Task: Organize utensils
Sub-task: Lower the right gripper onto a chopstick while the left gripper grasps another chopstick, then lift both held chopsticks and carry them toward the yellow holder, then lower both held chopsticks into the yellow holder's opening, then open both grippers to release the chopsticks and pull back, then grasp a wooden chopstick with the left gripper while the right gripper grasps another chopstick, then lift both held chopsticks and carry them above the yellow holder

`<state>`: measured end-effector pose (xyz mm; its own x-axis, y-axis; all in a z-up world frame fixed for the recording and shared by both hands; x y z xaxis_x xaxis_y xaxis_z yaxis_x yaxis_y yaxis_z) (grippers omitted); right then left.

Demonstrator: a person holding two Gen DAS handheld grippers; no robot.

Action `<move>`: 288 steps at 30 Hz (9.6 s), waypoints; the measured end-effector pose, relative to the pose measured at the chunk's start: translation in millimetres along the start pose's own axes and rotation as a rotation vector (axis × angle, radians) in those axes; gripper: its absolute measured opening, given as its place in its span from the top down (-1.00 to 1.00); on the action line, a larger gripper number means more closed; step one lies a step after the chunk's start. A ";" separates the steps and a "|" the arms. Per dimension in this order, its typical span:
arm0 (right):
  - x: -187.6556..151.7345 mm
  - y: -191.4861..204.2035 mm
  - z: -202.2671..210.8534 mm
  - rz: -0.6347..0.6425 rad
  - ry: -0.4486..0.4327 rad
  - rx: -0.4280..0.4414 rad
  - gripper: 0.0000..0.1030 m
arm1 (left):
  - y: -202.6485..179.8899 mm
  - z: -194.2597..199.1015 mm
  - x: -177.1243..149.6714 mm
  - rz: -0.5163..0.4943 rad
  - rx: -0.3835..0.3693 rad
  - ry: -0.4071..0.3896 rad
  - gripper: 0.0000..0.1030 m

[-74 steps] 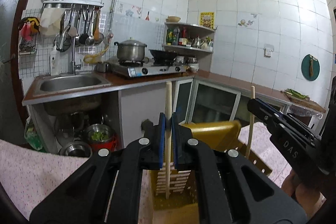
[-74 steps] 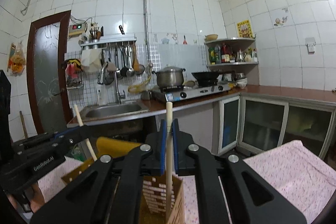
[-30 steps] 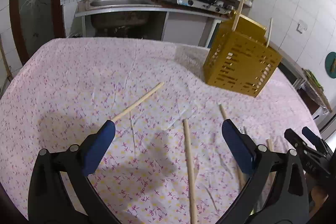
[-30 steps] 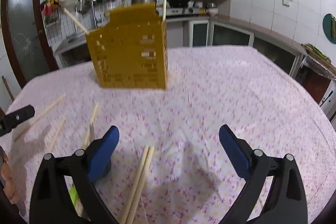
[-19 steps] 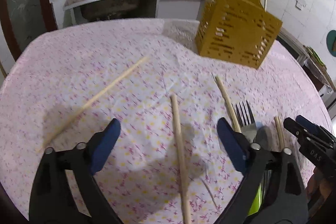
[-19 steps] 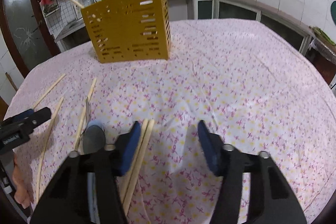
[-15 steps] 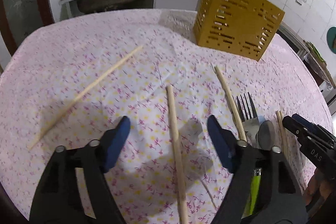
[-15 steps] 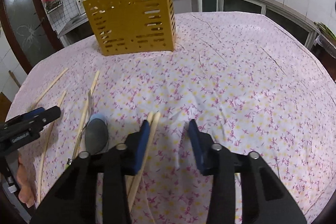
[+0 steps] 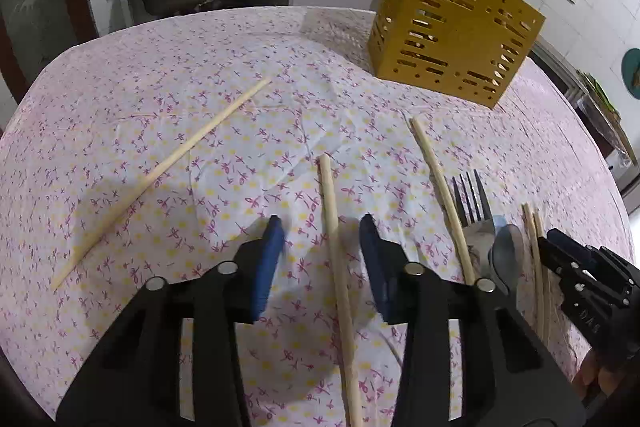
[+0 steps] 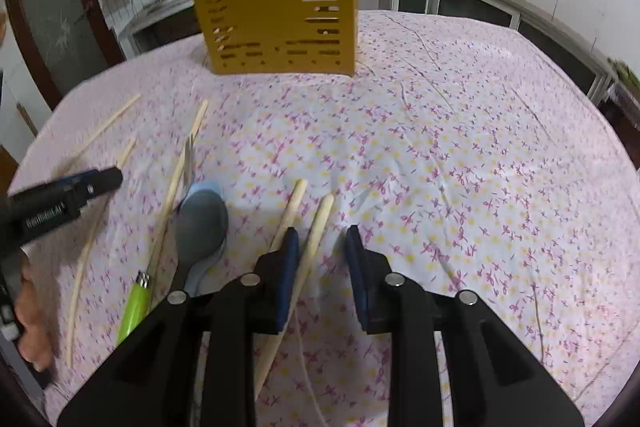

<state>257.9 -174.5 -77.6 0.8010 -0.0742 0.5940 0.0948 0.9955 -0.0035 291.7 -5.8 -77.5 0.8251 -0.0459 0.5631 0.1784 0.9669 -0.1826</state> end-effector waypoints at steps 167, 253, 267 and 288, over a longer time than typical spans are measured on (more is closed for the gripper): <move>222.1 -39.5 39.2 -0.120 -1.084 0.193 0.88 | -86.6 47.1 174.0 -0.191 -0.144 -0.702 0.92; 2.2 16.3 -4.9 -0.040 -0.021 -0.017 0.56 | 40.9 -46.9 81.6 -0.268 0.006 0.033 0.60; 5.5 -5.0 -2.6 -0.101 -0.033 0.091 0.85 | 51.7 -23.3 75.5 -0.173 -0.034 0.010 0.92; 9.5 -1.1 4.6 -0.037 -0.012 0.132 0.93 | -3.3 58.3 8.0 -0.098 -0.153 -0.118 0.92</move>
<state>262.6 -176.0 -68.2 0.7909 -0.1115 0.6017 0.0452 0.9912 0.1242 266.4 5.3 -25.4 0.7329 -0.0996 0.6730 0.3415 0.9094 -0.2373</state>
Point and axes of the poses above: each gripper's, at about its wrist camera, not at the fingertips, and z roughly against the way its jaws point, y to its left, x to its top, the point moved 2 cm from there along -z, roughly the way its jaws point, and after that the axes turned 3 degrees about -x, right-handed, at the moved point
